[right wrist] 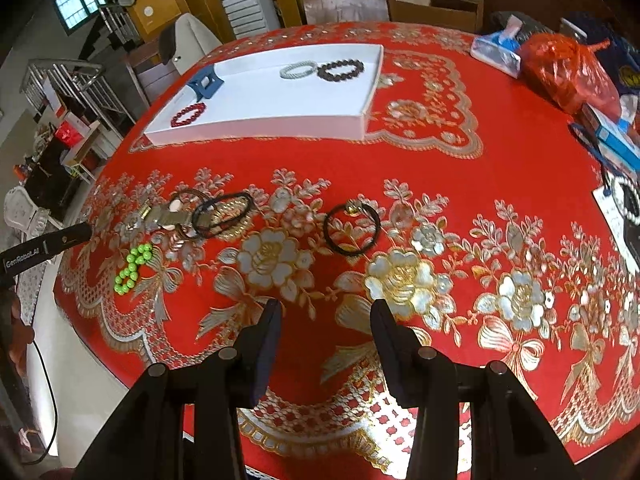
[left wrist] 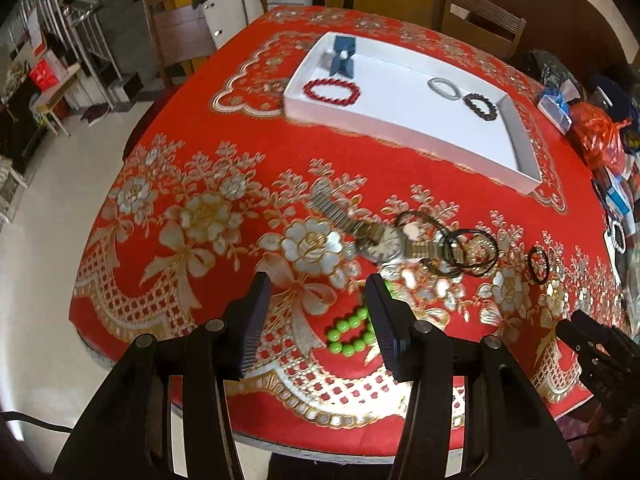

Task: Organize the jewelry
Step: 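Withdraw both open tools from the tray back over the remaining jewelry, then grasp the green bead bracelet with the left tool while the right tool grasps a black hair tie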

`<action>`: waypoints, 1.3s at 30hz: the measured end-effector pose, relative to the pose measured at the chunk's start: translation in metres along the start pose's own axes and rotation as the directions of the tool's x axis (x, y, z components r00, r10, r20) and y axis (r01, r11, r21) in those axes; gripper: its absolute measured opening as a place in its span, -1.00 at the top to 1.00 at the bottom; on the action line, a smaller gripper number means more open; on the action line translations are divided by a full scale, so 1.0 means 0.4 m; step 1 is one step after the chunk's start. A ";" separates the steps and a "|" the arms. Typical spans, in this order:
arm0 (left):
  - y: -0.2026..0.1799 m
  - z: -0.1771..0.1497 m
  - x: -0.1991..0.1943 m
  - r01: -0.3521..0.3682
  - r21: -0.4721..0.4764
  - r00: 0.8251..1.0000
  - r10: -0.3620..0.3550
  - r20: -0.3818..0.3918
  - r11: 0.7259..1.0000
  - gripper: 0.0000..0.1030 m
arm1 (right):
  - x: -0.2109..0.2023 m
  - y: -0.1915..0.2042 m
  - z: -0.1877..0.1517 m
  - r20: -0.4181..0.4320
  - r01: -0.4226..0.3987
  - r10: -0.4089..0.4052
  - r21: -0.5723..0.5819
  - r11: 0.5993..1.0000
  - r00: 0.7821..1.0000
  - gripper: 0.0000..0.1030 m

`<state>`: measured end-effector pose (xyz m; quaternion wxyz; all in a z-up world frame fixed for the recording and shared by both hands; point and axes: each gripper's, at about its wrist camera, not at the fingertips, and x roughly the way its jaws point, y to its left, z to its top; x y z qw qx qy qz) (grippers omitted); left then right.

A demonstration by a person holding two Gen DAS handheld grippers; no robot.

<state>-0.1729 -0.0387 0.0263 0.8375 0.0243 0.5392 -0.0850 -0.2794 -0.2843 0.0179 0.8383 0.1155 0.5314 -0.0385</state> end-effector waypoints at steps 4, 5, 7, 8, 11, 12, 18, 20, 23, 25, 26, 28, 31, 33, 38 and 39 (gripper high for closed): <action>0.025 -0.010 0.018 0.013 -0.032 0.999 -0.014 -0.034 0.999 0.06 | 0.009 -0.008 0.000 -0.007 0.000 0.000 0.009 1.000 1.000 0.15; 0.030 -0.011 0.022 0.019 -0.043 0.999 -0.020 -0.042 0.999 0.06 | 0.011 -0.008 0.002 -0.007 0.000 0.000 0.011 1.000 1.000 0.15; 0.037 -0.012 0.027 0.025 -0.057 0.998 -0.028 -0.052 0.998 0.06 | 0.015 -0.010 0.009 -0.007 -0.008 0.008 0.020 1.000 1.000 0.15; 0.038 -0.011 0.029 0.026 -0.060 0.998 -0.030 -0.056 0.998 0.06 | 0.017 -0.010 0.013 -0.007 -0.012 0.012 0.026 1.000 1.000 0.15; 0.037 -0.007 0.032 0.029 -0.061 0.998 -0.032 -0.059 0.998 0.06 | 0.021 -0.001 0.034 0.002 -0.056 0.056 0.046 0.997 0.998 0.15; 0.039 -0.004 0.034 0.029 -0.066 0.998 -0.033 -0.061 0.997 0.06 | 0.023 0.004 0.040 0.005 -0.073 0.072 0.052 0.996 0.997 0.15; 0.052 0.001 0.052 0.027 -0.079 0.996 -0.033 -0.083 0.997 0.06 | 0.057 0.096 0.113 0.027 -0.159 0.160 -0.023 0.987 0.987 0.42; 0.057 -0.002 0.058 0.023 -0.078 0.995 -0.030 -0.092 0.997 0.06 | 0.076 0.115 0.133 0.026 -0.160 0.161 -0.040 0.986 0.987 0.47; 0.071 -0.008 0.066 0.015 -0.080 0.995 -0.023 -0.102 0.997 0.06 | 0.118 0.131 0.164 0.002 -0.182 0.182 -0.032 0.983 0.983 0.53; 0.085 -0.011 0.072 0.008 -0.090 0.994 -0.018 -0.109 0.996 0.06 | 0.139 0.135 0.182 -0.011 -0.189 0.189 -0.023 0.982 0.982 0.54; 0.092 -0.012 0.075 0.007 -0.097 0.993 -0.018 -0.113 0.995 0.06 | 0.151 0.134 0.188 -0.021 -0.188 0.188 -0.017 0.982 0.982 0.54; 0.103 -0.012 0.080 0.004 -0.110 0.993 -0.017 -0.118 0.994 0.06 | 0.177 0.127 0.199 -0.046 -0.198 0.199 0.010 0.980 0.979 0.59; 0.115 -0.009 0.084 0.002 -0.123 0.993 -0.017 -0.120 0.992 0.06 | 0.208 0.114 0.202 -0.076 -0.222 0.225 0.045 0.974 0.971 0.92; 0.118 -0.005 0.088 0.002 -0.127 0.992 -0.018 -0.123 0.992 0.06 | 0.211 0.104 0.198 -0.072 -0.244 0.249 0.069 0.967 0.966 0.95; 0.115 0.003 0.089 0.024 -0.139 0.991 -0.042 -0.126 0.990 0.06 | 0.163 0.072 0.191 -0.029 -0.278 0.281 0.088 0.957 0.959 0.96; 0.112 0.003 0.087 0.032 -0.139 0.991 -0.049 -0.127 0.990 0.06 | 0.154 0.065 0.191 -0.021 -0.274 0.277 0.087 0.958 0.961 0.96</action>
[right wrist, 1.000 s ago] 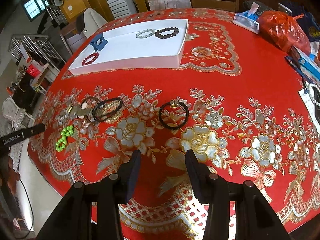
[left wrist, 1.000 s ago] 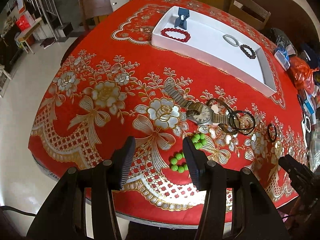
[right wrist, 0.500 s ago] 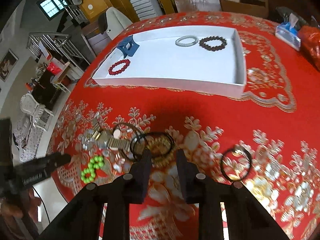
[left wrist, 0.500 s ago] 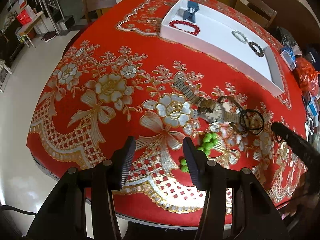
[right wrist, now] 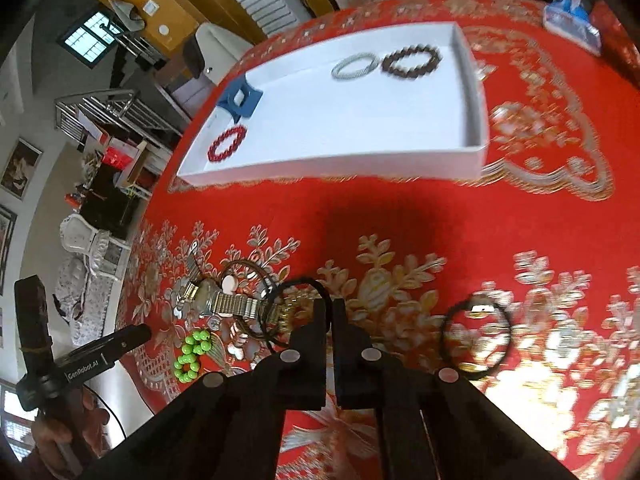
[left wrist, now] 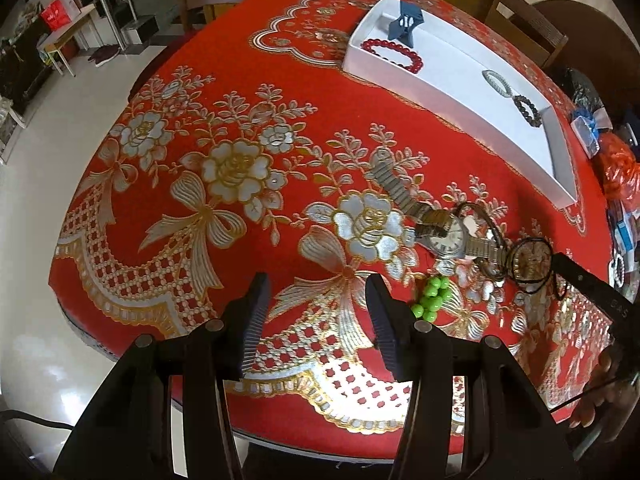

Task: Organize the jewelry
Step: 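Grasp the green bead bracelet with the left tool while the right tool grasps a black hair tie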

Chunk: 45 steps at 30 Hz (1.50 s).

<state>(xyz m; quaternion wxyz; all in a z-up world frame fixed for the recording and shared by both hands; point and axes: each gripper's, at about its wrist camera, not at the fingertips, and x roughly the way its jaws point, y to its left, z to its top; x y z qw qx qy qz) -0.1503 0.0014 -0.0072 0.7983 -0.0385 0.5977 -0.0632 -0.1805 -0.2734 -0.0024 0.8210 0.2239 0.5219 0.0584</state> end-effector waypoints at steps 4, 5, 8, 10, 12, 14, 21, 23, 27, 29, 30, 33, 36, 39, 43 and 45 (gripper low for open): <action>-0.020 -0.006 -0.001 0.057 0.020 0.998 -0.057 -0.020 0.998 0.06 | -0.054 -0.029 -0.002 0.038 0.018 -0.019 0.015 1.000 0.999 0.96; -0.028 -0.009 0.000 0.076 0.031 0.997 -0.075 -0.025 0.997 0.04 | -0.063 -0.037 -0.002 0.045 0.026 -0.027 0.018 1.000 0.999 0.96; -0.064 -0.030 0.007 0.116 0.092 0.993 -0.113 -0.039 0.989 -0.21 | -0.082 -0.057 -0.005 0.055 0.045 -0.046 0.029 0.999 0.997 0.96; -0.088 -0.043 0.016 0.123 0.129 0.992 -0.117 -0.055 0.984 -0.21 | -0.090 -0.070 -0.009 0.055 0.049 -0.051 0.034 0.998 0.997 0.96; -0.113 -0.053 0.032 0.100 0.164 0.994 -0.090 -0.067 0.981 -0.21 | -0.094 -0.080 -0.015 0.051 0.052 -0.054 0.039 0.998 0.997 0.96; -0.134 -0.058 0.045 0.082 0.187 0.995 -0.071 -0.063 0.979 -0.21 | -0.092 -0.081 -0.021 0.049 0.053 -0.055 0.039 0.998 0.997 0.96; -0.185 -0.043 0.081 0.099 0.211 0.995 -0.092 -0.042 0.973 0.62 | -0.095 -0.064 -0.031 0.040 0.047 -0.047 0.018 0.999 0.998 0.96; -0.190 -0.038 0.082 0.096 0.226 0.995 -0.092 -0.028 0.969 0.84 | -0.100 -0.059 -0.032 0.047 0.046 -0.047 0.011 0.999 0.998 0.96; -0.167 -0.032 0.074 0.137 0.191 0.990 -0.130 -0.049 0.972 0.85 | -0.112 -0.045 -0.029 0.058 0.037 -0.037 -0.004 0.999 0.998 0.96; -0.161 -0.029 0.052 0.149 0.193 0.989 -0.144 -0.039 0.970 0.85 | -0.123 -0.037 -0.026 0.070 0.033 -0.032 -0.012 0.999 0.997 0.96; -0.155 -0.032 0.039 0.151 0.198 0.989 -0.148 -0.032 0.969 0.85 | -0.128 -0.034 -0.024 0.072 0.030 -0.029 -0.015 0.999 0.997 0.96; -0.156 -0.023 0.003 0.157 0.215 0.987 -0.160 -0.006 0.964 0.85 | -0.144 -0.021 -0.014 0.085 0.025 -0.022 -0.031 0.999 0.996 0.96; -0.159 -0.010 -0.026 0.165 0.228 0.985 -0.172 0.011 0.959 0.85 | -0.154 -0.008 -0.002 0.095 0.022 -0.017 -0.044 0.999 0.995 0.96; -0.161 0.004 -0.059 0.174 0.236 0.982 -0.185 0.025 0.956 0.85 | -0.168 0.004 0.014 0.110 0.018 -0.012 -0.057 0.998 0.994 0.96; -0.169 0.039 -0.097 0.169 0.251 0.980 -0.189 0.056 0.953 0.85 | -0.180 0.012 0.037 0.127 0.017 -0.009 -0.065 0.998 0.992 0.96; -0.178 0.063 -0.110 0.163 0.259 0.980 -0.187 0.072 0.952 0.85 | -0.187 0.015 0.051 0.137 0.018 -0.009 -0.067 0.998 0.990 0.96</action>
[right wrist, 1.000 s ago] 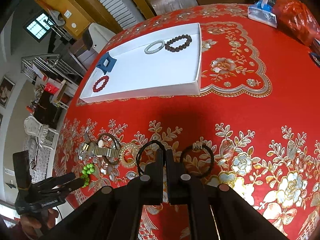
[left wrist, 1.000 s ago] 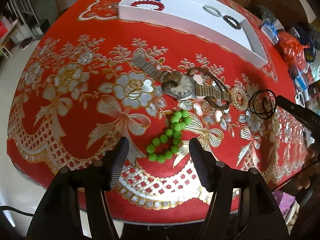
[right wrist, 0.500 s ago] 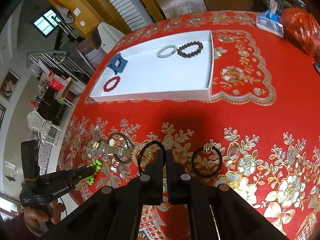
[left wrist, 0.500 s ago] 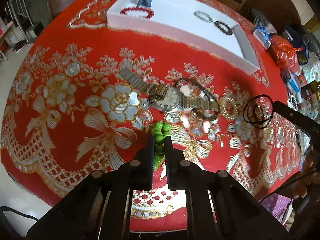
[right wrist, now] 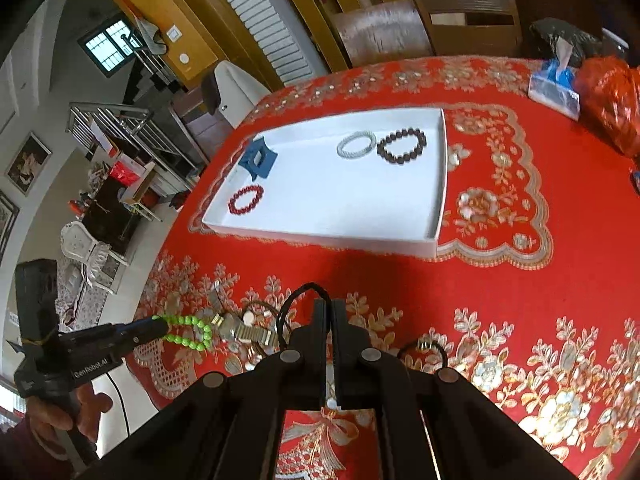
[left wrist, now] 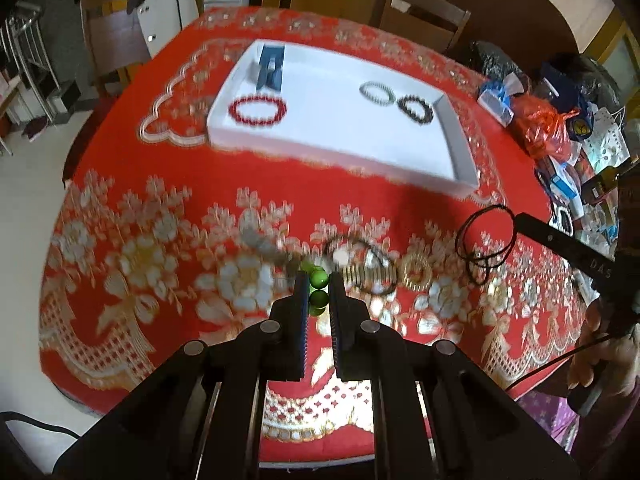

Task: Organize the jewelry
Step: 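Grasp the green bead bracelet with the left tool while the right tool grasps a black hair tie, then carry the green bracelet and black hair tie into the white tray and release both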

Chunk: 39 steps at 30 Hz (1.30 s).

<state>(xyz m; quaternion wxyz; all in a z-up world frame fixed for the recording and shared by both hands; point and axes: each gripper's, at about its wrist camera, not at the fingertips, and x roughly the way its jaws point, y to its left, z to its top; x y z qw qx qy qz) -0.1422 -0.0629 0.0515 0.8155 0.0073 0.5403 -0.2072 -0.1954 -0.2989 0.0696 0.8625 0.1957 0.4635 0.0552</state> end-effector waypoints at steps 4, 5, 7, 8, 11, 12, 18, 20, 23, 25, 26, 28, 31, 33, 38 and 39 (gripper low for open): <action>-0.015 0.061 -0.018 -0.014 0.027 0.999 0.013 0.035 1.000 0.85 | -0.007 0.004 0.036 0.021 0.005 -0.005 -0.007 1.000 1.000 0.96; -0.019 0.074 -0.016 -0.017 0.033 0.999 0.016 0.040 0.999 0.85 | -0.007 0.004 0.047 0.026 0.007 -0.007 -0.008 1.000 1.000 0.96; -0.027 0.107 -0.016 -0.022 0.046 0.998 0.019 0.053 0.999 0.85 | -0.006 0.002 0.065 0.034 0.009 -0.009 -0.005 1.000 0.999 0.96; -0.031 0.120 -0.014 -0.022 0.051 0.998 0.019 0.057 0.998 0.85 | -0.005 -0.001 0.077 0.039 0.013 -0.013 -0.001 1.000 0.999 0.96; -0.040 0.170 0.001 -0.009 0.067 0.998 0.005 0.055 0.998 0.85 | 0.002 -0.009 0.107 0.048 0.017 -0.017 0.012 1.000 0.999 0.96; -0.041 0.184 0.008 -0.008 0.070 0.999 0.004 0.053 0.998 0.85 | 0.008 -0.014 0.122 0.052 0.021 -0.022 0.015 1.000 0.998 0.96; -0.049 0.268 0.054 -0.002 0.088 0.999 -0.001 0.041 0.996 0.85 | 0.036 -0.040 0.178 0.052 0.034 -0.036 0.041 0.999 0.998 0.96; -0.051 0.292 0.069 0.002 0.094 0.999 -0.005 0.035 0.996 0.85 | 0.049 -0.041 0.183 0.031 0.023 -0.024 0.033 0.999 0.999 0.96; -0.051 0.313 0.087 0.011 0.104 1.000 -0.013 0.025 0.995 0.85 | 0.103 -0.032 0.154 -0.077 0.033 -0.034 -0.015 0.999 0.996 0.96; -0.054 0.323 0.095 0.014 0.112 1.000 -0.016 0.022 0.994 0.85 | 0.137 -0.032 0.116 -0.126 0.051 -0.056 -0.044 0.998 0.990 0.96; -0.054 0.327 0.100 0.014 0.116 1.000 -0.016 0.019 0.993 0.85 | 0.155 -0.035 0.097 -0.147 0.062 -0.070 -0.057 0.996 0.987 0.96; -0.054 0.333 0.109 0.016 0.116 1.000 -0.018 0.014 0.993 0.85 | 0.192 -0.051 0.056 -0.192 0.102 -0.113 -0.066 0.993 0.975 0.96; -0.050 0.338 0.120 0.017 0.111 1.000 -0.017 0.004 0.994 0.85 | 0.226 -0.071 0.025 -0.217 0.136 -0.150 -0.079 0.988 0.964 0.96; -0.046 0.339 0.127 0.015 0.106 1.000 -0.015 -0.003 0.994 0.85 | 0.239 -0.072 0.018 -0.206 0.174 -0.193 -0.106 0.979 0.959 0.95; -0.040 0.339 0.139 0.007 0.102 1.000 -0.005 -0.016 0.995 0.85 | 0.255 -0.076 0.018 -0.182 0.174 -0.190 -0.100 0.980 0.965 0.95; -0.039 0.339 0.140 0.006 0.100 1.000 -0.004 -0.017 0.995 0.85 | 0.256 -0.076 0.018 -0.176 0.175 -0.192 -0.104 0.979 0.966 0.95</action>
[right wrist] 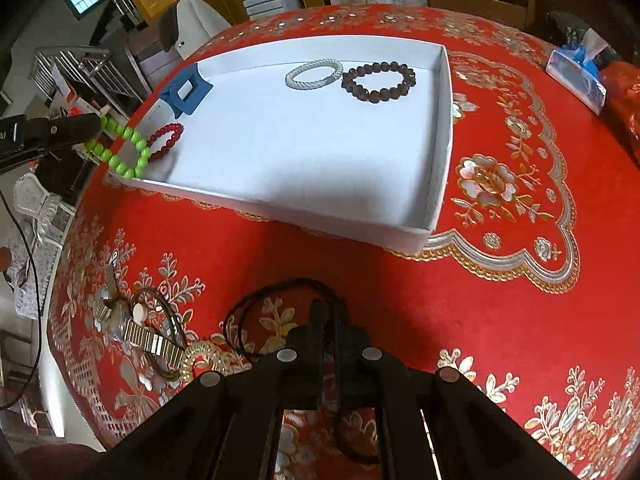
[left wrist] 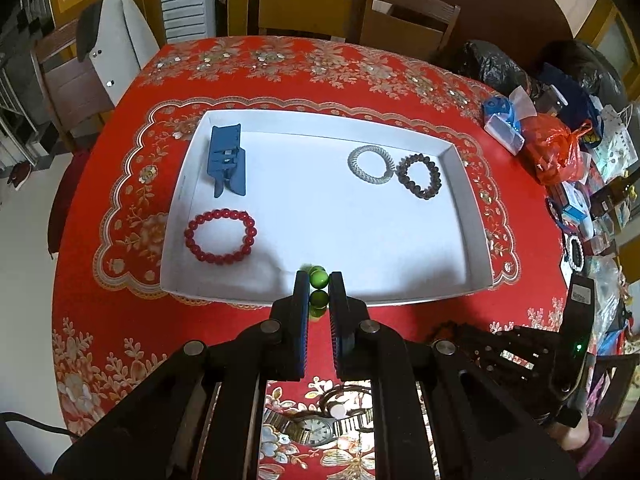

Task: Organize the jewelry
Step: 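Carry the green bracelet and black hair tie into the white tray and release both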

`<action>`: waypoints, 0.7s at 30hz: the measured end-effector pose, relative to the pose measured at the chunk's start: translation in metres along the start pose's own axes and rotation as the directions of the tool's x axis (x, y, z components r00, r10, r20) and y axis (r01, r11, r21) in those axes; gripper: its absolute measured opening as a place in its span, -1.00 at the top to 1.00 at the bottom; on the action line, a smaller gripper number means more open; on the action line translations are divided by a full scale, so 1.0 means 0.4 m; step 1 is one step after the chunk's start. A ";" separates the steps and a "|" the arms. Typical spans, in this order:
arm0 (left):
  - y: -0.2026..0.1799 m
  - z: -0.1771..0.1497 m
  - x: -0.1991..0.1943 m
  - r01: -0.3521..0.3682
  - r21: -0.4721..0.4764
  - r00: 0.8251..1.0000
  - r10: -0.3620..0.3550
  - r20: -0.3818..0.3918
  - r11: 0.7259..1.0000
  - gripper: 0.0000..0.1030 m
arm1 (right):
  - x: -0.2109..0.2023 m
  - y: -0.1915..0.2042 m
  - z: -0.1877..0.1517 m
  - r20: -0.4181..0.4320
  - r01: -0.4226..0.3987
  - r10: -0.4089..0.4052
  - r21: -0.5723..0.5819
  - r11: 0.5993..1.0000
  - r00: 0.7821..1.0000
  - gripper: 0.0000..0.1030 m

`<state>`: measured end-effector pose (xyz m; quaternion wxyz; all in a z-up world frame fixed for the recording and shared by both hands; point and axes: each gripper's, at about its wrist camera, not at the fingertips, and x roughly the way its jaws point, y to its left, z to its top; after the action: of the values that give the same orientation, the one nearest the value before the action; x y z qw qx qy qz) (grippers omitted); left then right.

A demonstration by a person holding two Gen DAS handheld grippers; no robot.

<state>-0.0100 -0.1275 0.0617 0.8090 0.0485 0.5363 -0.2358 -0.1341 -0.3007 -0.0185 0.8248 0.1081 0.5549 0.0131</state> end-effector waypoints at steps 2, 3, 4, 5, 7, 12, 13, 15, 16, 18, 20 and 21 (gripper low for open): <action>0.002 -0.001 -0.001 -0.001 -0.005 1.000 0.001 0.000 1.000 0.85 | 0.002 0.005 0.004 0.005 -0.003 0.003 -0.007 1.000 1.000 0.95; 0.003 -0.001 -0.002 -0.003 -0.006 1.000 0.003 0.001 1.000 0.85 | 0.001 0.003 0.002 0.004 -0.005 0.005 -0.007 1.000 1.000 0.96; 0.004 -0.001 -0.003 -0.005 -0.006 1.000 0.005 0.001 1.000 0.85 | 0.003 0.005 0.005 0.003 -0.008 0.008 -0.006 1.000 1.000 0.99; 0.005 0.000 -0.003 -0.007 -0.006 1.000 0.007 0.001 1.000 0.85 | 0.003 0.003 0.008 0.000 -0.013 0.013 -0.002 1.000 1.000 1.00; 0.008 0.002 -0.005 -0.009 -0.011 1.000 0.009 0.002 1.000 0.85 | -0.009 -0.009 0.010 0.002 -0.046 0.045 0.023 0.999 0.999 1.00; 0.011 0.012 -0.012 -0.011 -0.017 1.000 0.012 0.012 1.000 0.85 | -0.082 -0.032 0.016 0.058 -0.085 0.083 0.039 0.996 0.995 1.00; 0.009 0.013 -0.013 -0.011 -0.018 1.000 0.011 0.013 1.000 0.85 | -0.087 -0.033 0.019 0.057 -0.081 0.079 0.028 0.996 0.995 1.00; 0.006 0.014 -0.013 -0.009 -0.020 1.000 0.010 0.013 1.000 0.85 | -0.081 -0.021 0.021 0.046 -0.062 0.063 -0.020 0.998 0.997 0.99; 0.004 0.014 -0.012 -0.007 -0.020 1.000 0.008 0.013 1.000 0.85 | -0.070 -0.015 0.019 0.040 -0.044 0.046 -0.035 0.998 0.998 0.92; 0.000 0.012 -0.012 -0.009 -0.017 1.000 0.009 0.012 1.000 0.85 | -0.038 -0.014 0.018 -0.003 -0.038 0.038 -0.019 0.999 0.999 0.55; -0.002 0.010 -0.011 -0.011 -0.016 1.000 0.011 0.009 1.000 0.85 | -0.021 -0.016 0.013 -0.005 -0.039 0.039 -0.006 0.999 0.999 0.45; -0.001 0.009 -0.010 -0.012 -0.017 1.000 0.012 0.006 1.000 0.85 | -0.012 -0.010 0.013 -0.002 -0.023 0.023 -0.018 1.000 1.000 0.45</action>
<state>-0.0084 -0.1277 0.0666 0.8124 0.0441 0.5354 -0.2266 -0.1316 -0.3059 -0.0131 0.8252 0.1071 0.5540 0.0279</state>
